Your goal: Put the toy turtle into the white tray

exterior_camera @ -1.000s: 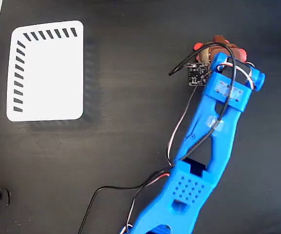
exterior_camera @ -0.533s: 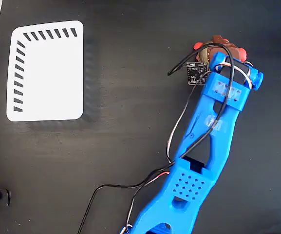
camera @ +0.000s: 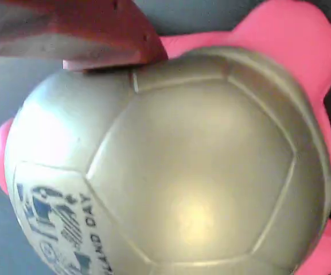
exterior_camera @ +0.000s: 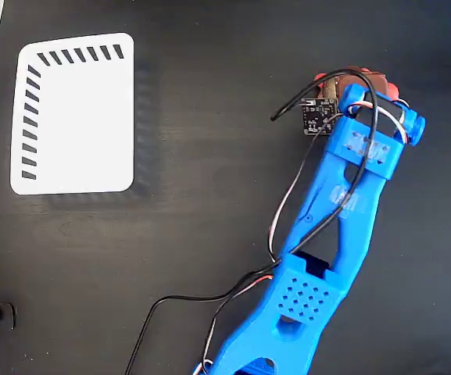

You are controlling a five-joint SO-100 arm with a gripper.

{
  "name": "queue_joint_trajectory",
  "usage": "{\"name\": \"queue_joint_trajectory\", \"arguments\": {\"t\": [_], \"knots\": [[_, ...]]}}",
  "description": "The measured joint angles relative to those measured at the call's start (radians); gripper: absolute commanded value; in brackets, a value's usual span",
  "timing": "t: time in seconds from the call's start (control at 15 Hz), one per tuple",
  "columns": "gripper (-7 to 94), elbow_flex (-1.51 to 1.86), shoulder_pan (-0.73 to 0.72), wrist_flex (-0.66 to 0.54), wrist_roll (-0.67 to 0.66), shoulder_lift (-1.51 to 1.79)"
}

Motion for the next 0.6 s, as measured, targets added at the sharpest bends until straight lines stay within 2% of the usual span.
{"name": "queue_joint_trajectory", "arguments": {"t": [0.4, 0.6], "knots": [[0, -0.002, 0.006, 0.0, 0.002, 0.0], [0, 0.008, 0.003, 0.034, 0.052, 0.029]]}}
